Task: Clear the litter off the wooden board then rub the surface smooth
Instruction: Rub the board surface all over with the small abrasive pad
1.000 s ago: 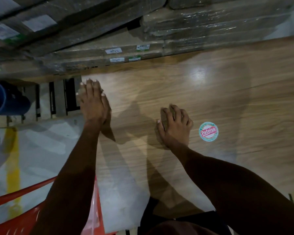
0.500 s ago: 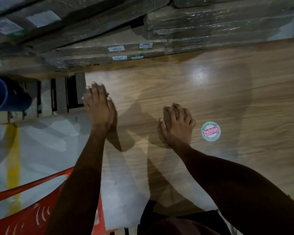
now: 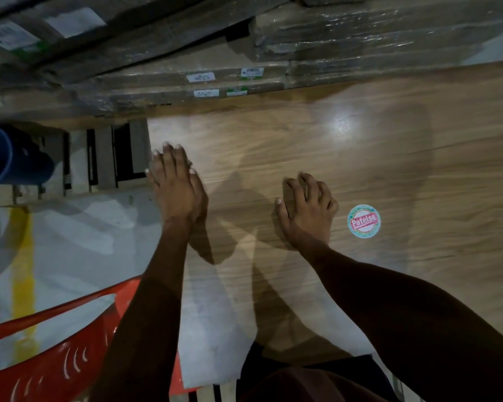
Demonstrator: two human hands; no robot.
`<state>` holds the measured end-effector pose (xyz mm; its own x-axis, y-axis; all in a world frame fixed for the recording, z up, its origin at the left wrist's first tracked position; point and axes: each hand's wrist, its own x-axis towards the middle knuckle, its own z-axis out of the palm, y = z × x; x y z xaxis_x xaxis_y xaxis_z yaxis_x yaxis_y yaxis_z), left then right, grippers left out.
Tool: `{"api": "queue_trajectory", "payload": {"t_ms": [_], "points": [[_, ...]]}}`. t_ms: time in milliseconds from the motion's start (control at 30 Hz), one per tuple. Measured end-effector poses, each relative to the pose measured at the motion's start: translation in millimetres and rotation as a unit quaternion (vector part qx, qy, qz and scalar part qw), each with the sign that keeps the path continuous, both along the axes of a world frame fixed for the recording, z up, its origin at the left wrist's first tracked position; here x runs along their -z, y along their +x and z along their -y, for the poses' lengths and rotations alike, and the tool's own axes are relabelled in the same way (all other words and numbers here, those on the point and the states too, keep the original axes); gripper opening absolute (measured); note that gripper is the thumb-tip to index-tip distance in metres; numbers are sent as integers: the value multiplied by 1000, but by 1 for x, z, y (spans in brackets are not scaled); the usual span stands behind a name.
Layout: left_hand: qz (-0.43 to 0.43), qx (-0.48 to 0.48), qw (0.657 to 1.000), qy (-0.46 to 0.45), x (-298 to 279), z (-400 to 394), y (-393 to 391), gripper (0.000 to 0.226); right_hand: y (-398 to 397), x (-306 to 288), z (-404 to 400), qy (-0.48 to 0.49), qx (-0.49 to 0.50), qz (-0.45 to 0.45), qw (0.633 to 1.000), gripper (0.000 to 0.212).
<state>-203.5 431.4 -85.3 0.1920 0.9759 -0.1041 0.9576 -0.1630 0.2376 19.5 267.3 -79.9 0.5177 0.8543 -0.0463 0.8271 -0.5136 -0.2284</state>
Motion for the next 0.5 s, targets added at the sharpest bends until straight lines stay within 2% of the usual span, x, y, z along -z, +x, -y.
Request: {"api": "queue_trajectory", "payload": {"t_ms": [133,233,367,500], "points": [[-11,57,998,16,0,54,16,62,0,0,0,-1,0,8,1000,50],[-12,110,994,2,2,50,-1,61,-1,1,1,-1,1,11,1000,50],[-8,39,999,4,3,18,-26,59,0,2,1,4,1,8,1000,50],[-18,-16,1000,2,1,19,-14,62,1,1,1,-4,2,5,1000,50]]}}
